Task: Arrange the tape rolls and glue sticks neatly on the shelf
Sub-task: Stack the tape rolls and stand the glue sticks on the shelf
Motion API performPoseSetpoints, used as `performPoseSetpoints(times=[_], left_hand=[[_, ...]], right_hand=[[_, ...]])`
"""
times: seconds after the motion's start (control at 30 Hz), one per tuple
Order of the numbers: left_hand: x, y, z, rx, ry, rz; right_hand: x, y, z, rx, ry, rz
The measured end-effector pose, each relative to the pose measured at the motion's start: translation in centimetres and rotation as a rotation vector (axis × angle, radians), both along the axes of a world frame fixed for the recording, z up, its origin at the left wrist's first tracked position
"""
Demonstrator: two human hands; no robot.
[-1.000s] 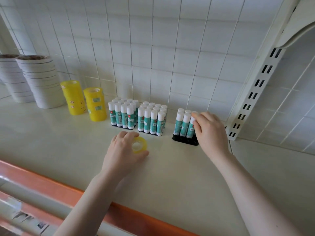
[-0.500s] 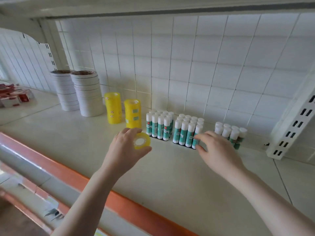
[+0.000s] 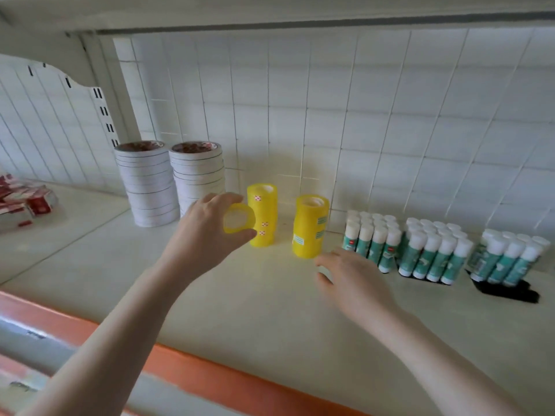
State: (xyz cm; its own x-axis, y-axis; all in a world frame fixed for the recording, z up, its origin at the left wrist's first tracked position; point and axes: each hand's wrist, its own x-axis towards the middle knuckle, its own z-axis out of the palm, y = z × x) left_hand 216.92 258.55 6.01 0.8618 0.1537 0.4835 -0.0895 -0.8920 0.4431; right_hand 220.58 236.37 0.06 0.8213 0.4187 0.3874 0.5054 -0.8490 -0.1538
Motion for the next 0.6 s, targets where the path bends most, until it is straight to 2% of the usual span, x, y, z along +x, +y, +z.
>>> performPoseSetpoints(times=[0.2, 0.6], left_hand=[[3.8, 2.4, 2.0, 0.033, -0.001, -0.081], [11.2, 0.9, 3.1, 0.019, 0.174, -0.198]], right_hand=[[0.8, 4.7, -1.0, -0.107, 0.018, -0.010], [2.3, 4.4, -4.0, 0.020, -0.175, 0.076]])
